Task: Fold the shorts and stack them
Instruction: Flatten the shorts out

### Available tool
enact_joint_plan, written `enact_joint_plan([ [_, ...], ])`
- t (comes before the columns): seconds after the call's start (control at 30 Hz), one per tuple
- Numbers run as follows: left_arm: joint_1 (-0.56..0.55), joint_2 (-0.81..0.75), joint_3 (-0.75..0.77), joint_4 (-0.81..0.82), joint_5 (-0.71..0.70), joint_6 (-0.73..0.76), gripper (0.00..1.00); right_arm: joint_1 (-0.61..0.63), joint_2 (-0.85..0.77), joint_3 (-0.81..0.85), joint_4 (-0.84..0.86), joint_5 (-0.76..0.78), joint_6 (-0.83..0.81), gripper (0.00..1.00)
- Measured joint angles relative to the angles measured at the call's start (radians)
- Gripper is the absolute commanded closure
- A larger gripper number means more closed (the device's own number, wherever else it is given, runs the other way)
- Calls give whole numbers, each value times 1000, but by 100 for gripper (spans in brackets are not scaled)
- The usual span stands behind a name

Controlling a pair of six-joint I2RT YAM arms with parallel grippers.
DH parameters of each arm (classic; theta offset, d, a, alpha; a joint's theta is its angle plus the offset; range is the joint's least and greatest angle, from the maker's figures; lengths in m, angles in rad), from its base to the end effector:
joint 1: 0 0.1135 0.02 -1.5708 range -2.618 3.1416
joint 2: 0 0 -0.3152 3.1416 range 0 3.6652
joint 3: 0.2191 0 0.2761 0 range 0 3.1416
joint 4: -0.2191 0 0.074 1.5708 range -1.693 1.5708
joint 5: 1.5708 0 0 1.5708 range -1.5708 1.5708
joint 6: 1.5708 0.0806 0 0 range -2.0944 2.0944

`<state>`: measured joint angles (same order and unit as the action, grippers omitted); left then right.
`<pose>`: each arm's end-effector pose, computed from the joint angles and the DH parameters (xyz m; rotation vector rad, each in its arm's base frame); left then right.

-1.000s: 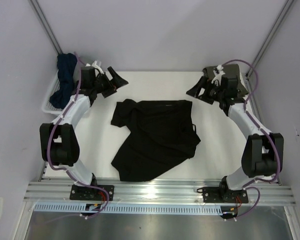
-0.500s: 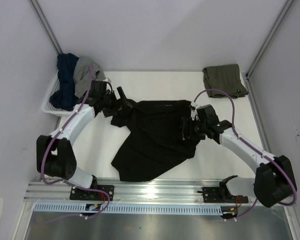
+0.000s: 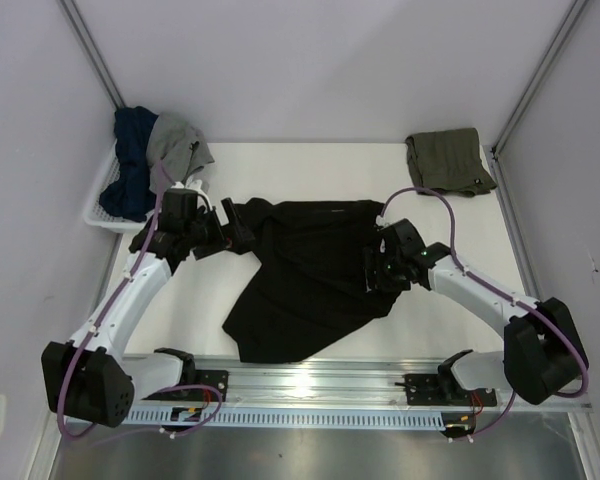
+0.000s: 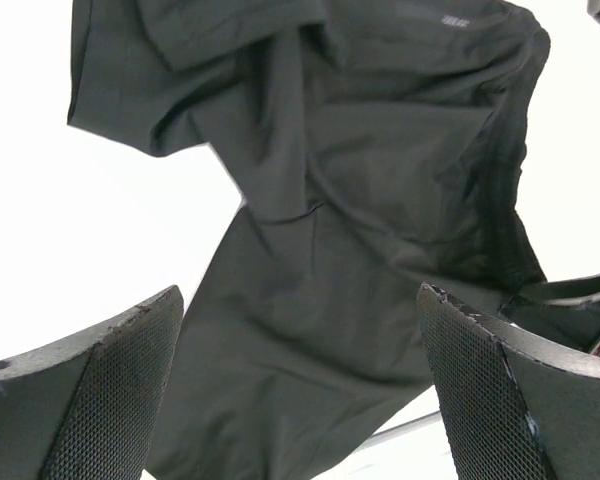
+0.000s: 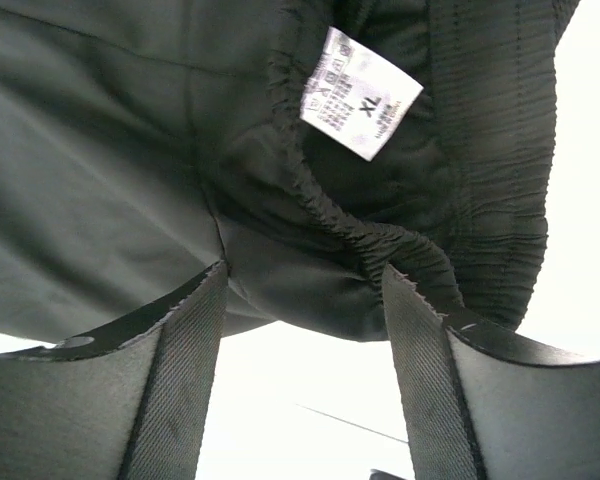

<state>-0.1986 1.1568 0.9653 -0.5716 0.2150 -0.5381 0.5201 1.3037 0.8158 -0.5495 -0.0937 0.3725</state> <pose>0.2707 -0.0720 0.3041 -0.2954 2.3767 -0.6090 0.2405 0.1464 0.2114 -0.2308 2.6581 0.4274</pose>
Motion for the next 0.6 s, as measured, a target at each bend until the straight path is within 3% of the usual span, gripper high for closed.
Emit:
enact_joint_plan([
  [0.13, 0, -24, -38, -19, -5, 8, 1, 5, 21, 0, 0, 25, 1, 39],
  [0.43, 0, -60, -42, -30, -3, 16, 1, -7, -104, 5, 11, 55, -7, 10],
  [0.6, 0, -73, -42, -32, -3, 16, 1, -23, -86, 15, 49, 86, -38, 9],
])
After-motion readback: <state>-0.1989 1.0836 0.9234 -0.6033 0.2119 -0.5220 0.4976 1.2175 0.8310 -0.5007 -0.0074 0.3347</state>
